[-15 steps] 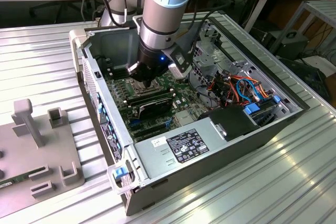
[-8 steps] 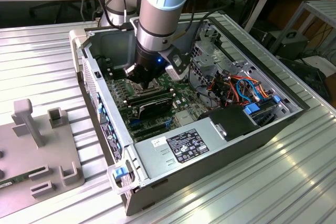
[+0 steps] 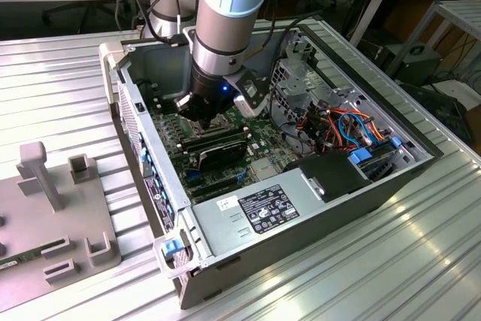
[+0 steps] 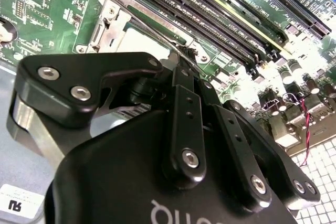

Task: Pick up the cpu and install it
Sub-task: 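Install the second cpu locking lever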

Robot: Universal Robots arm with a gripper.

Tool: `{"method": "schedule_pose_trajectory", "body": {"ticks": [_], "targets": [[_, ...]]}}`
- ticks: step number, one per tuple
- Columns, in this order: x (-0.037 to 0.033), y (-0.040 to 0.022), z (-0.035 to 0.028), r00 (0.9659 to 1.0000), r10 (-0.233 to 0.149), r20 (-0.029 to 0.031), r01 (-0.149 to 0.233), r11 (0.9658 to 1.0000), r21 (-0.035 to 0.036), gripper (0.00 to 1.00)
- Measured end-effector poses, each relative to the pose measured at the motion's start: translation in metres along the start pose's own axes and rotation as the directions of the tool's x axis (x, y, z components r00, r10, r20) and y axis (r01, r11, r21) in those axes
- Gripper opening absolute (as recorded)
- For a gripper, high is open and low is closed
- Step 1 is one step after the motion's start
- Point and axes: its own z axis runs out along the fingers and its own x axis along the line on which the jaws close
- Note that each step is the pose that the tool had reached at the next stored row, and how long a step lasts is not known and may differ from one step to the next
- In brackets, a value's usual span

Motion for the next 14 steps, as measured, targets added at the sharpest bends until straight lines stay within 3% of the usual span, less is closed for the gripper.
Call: {"method": "schedule_pose_trajectory", "body": {"ticks": [4, 14], "targets": [[-0.0003, 0.0007, -0.0038, 1.0000, 0.000, 0.0000, 0.000, 1.0000, 0.0002, 0.11], [-0.0023, 0.0053, -0.0360, 1.0000, 0.000, 0.0001, 0.000, 1.0000, 0.0005, 0.11]]}}
